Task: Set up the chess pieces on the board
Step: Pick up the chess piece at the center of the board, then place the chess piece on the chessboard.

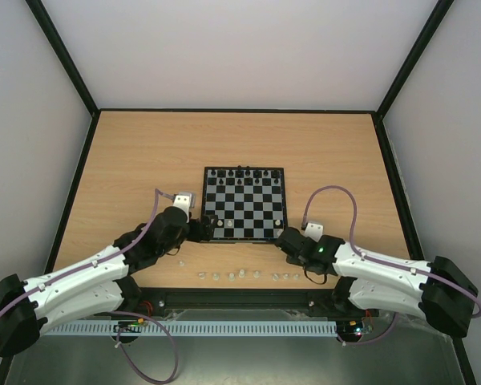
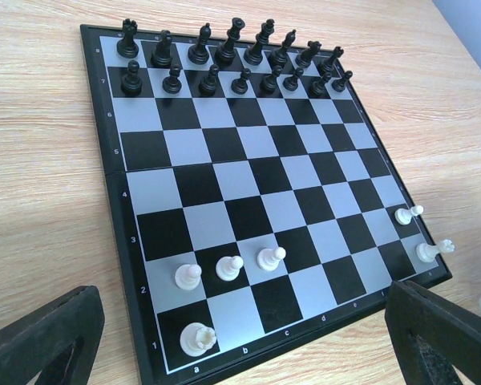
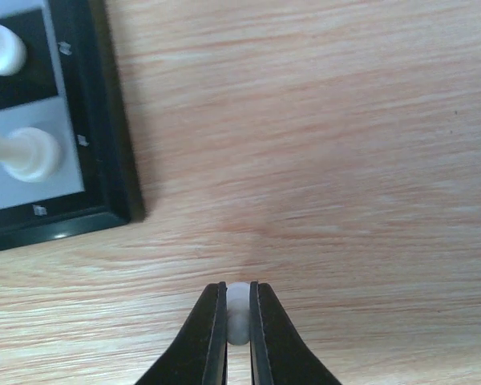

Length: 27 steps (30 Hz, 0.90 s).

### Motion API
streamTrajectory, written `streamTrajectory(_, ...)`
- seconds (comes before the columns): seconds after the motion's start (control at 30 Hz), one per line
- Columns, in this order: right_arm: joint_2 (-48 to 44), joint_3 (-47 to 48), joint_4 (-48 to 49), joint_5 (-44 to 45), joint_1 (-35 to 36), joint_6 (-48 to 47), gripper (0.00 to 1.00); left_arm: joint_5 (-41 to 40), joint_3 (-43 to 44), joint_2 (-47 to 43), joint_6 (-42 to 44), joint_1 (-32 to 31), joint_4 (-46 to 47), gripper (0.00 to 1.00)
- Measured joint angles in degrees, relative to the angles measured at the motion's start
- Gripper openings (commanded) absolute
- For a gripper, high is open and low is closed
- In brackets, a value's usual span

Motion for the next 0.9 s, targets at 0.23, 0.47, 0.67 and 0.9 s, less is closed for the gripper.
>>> streamTrajectory(0.23,-0.5,8.1,-4.0,1.5,0.0,-3.4,0.01,0.0,0.0,0.0,0.0,0.0,0.0,0.99)
streamTrajectory(0.47,6.3,19.9,-5.0,3.7,0.0,-9.7,0.02,-0.5,0.0,-0.6,0.0,0.0,-0.3,0.99)
streamTrajectory(0.67,15.3,27.3,-3.8,3.8,-0.2,-15.5,0.02,-1.5,-0.2,-2.4,0.0,0.0,-0.7,0.99)
streamTrajectory(0.9,23.8,30.0,-0.3,-0.6,-3.8,-21.9,0.01,-2.2,-0.4,-3.6,-0.1,0.1,-0.8,0.99)
